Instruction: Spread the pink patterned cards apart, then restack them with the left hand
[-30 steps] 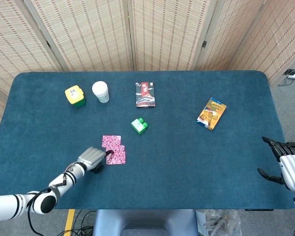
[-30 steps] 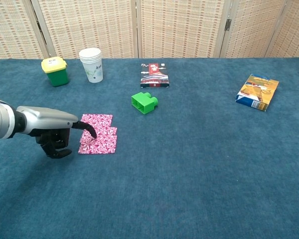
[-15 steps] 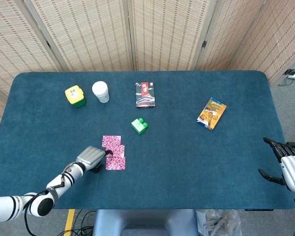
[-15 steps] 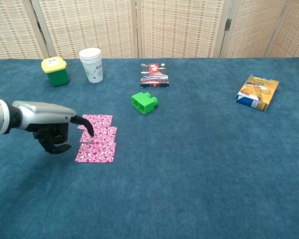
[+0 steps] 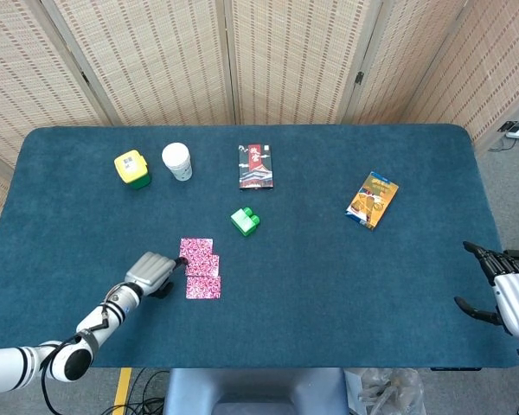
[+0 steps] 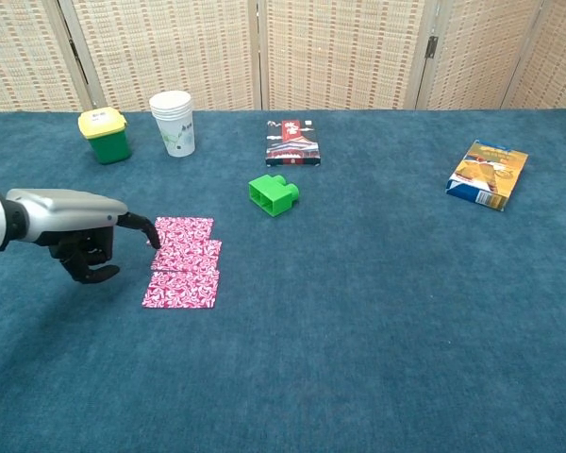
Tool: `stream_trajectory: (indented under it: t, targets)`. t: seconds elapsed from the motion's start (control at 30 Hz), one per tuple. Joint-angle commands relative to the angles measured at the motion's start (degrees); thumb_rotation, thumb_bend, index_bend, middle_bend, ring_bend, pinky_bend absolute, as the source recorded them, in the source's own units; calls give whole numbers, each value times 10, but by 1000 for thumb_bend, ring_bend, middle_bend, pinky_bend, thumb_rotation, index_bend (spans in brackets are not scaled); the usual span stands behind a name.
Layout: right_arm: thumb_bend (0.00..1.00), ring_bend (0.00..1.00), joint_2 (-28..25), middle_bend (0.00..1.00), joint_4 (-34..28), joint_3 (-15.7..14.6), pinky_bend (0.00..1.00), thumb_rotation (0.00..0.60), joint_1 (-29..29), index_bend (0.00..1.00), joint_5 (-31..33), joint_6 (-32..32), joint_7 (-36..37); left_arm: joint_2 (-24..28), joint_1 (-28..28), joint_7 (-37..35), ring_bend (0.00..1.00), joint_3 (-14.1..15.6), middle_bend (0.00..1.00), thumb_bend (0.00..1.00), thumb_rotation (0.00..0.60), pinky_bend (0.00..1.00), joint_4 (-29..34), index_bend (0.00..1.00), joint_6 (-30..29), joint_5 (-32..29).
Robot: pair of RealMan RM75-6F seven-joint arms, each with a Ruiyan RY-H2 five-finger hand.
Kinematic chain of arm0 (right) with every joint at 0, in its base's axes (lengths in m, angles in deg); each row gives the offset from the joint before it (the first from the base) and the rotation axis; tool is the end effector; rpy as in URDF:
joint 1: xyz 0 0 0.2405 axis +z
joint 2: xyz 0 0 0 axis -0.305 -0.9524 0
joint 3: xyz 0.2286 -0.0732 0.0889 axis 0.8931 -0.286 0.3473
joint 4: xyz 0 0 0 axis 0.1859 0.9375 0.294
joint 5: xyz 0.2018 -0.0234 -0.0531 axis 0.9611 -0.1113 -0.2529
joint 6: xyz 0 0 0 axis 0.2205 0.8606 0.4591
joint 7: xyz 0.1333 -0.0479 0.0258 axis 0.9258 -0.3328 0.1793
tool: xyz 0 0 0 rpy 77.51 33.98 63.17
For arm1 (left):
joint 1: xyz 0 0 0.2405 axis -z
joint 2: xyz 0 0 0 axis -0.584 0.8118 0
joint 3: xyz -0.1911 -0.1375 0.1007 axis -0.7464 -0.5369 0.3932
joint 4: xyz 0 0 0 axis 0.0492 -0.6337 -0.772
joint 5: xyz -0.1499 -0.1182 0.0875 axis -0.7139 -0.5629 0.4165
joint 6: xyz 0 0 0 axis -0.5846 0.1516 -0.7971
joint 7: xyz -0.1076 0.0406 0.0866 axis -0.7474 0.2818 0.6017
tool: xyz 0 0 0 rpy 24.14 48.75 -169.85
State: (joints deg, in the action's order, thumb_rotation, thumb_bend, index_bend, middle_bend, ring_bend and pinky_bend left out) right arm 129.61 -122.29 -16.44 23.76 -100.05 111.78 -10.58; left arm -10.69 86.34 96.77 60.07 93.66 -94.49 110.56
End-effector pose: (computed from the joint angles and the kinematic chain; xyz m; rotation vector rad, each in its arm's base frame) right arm -0.3305 -0.1858 0.1872 1.4174 -0.9870 0.9952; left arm -0.1930 0.3280 -0.0035 -2.0868 -1.0325 -0.4805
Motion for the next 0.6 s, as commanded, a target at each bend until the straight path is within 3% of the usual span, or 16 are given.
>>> stream_trajectory:
  t: [0.03,0.6]
  targets:
    - [245,192,1,215,1,0,194,600,1,89,0,-2,1,4,-4,2,947,6,959,541,600,1000,-1,225,2,-7]
    - [246,192,2,215,6,1,194,600,0,89,4,-3,3,-17,5,1,947,-4,959,541,600,1000,-5,225,17,-9]
